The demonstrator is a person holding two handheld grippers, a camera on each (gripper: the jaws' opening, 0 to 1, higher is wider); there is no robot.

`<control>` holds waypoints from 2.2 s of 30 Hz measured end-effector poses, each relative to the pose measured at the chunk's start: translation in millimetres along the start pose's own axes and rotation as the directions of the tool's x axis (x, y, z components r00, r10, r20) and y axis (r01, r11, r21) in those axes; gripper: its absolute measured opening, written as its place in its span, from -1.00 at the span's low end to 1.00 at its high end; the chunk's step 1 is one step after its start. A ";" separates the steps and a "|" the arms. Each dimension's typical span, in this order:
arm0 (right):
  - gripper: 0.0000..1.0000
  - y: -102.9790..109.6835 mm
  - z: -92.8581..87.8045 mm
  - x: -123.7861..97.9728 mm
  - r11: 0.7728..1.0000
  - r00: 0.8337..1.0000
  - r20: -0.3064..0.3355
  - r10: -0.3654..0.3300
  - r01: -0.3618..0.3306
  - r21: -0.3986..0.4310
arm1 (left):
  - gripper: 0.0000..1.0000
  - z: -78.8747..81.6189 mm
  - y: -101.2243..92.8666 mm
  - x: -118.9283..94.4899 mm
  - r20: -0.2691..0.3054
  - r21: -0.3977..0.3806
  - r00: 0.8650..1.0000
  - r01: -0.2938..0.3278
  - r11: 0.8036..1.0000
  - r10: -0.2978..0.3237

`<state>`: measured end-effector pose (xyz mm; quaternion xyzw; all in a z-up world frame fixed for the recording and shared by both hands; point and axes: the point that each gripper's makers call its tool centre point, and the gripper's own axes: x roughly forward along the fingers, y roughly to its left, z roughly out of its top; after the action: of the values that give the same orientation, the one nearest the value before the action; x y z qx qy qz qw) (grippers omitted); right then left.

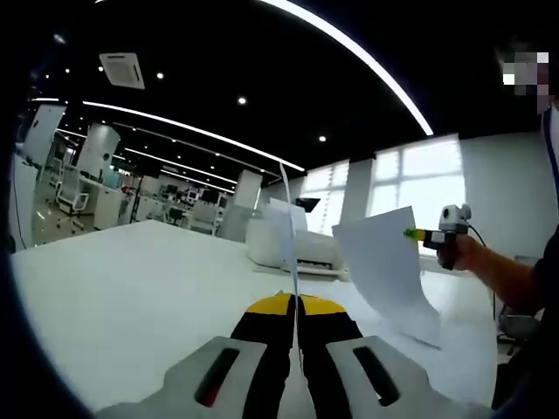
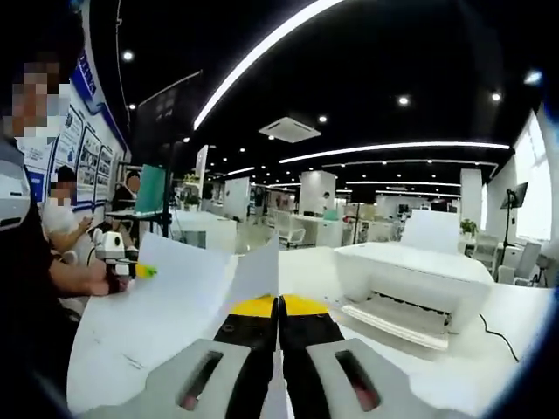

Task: Organize the stack of printing papers by aligning and flattening the scattered papers on the table

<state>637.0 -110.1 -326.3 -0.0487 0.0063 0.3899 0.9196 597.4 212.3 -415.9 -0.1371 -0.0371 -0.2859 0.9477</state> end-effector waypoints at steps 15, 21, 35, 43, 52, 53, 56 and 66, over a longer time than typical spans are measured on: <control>-1.00 27.0 -5.3 54.2 0.995 0.995 -0.017 0.095 -0.095 0.005 | -0.87 1.8 2.9 -1.5 0.011 -0.003 1.000 0.002 1.000 -0.002; -1.00 44.5 -9.2 73.1 0.990 0.989 -0.019 0.144 -0.144 -0.004 | -0.87 1.4 1.9 -1.5 0.008 -0.002 1.000 0.009 1.000 -0.009; -1.00 69.5 -13.3 97.9 0.975 0.975 -0.005 0.223 -0.223 0.010 | -0.87 1.9 -0.5 -1.9 0.012 -0.007 1.000 0.017 1.000 -0.017; -1.00 82.3 -17.3 112.2 0.967 0.967 -0.008 0.256 -0.256 0.018 | -0.87 2.0 -1.7 -1.6 0.014 -0.006 1.000 0.022 1.000 -0.022; -1.00 96.3 -22.2 127.1 0.960 0.960 -0.010 0.280 -0.279 0.034 | -0.86 1.9 -2.4 -1.0 0.015 -0.006 1.000 0.025 1.000 -0.025; -1.00 98.2 -22.6 128.8 0.958 0.959 -0.010 0.284 -0.283 0.037 | -0.86 1.9 -2.5 -0.9 0.015 -0.007 1.000 0.026 1.000 -0.026; -1.00 102.8 -23.6 133.2 0.956 0.956 -0.006 0.292 -0.291 0.045 | -0.86 2.0 -2.3 -0.9 0.016 -0.005 1.000 0.025 1.000 -0.025; -1.00 107.1 -34.0 142.0 0.951 0.953 -0.019 0.302 -0.300 0.074 | -0.79 5.6 -7.7 -0.6 0.042 -0.040 0.997 0.073 0.996 -0.072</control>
<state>659.8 62.5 -376.3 -0.0205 0.0413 0.5242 0.8503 592.7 208.1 -408.8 -0.1612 -0.0552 -0.3180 0.9326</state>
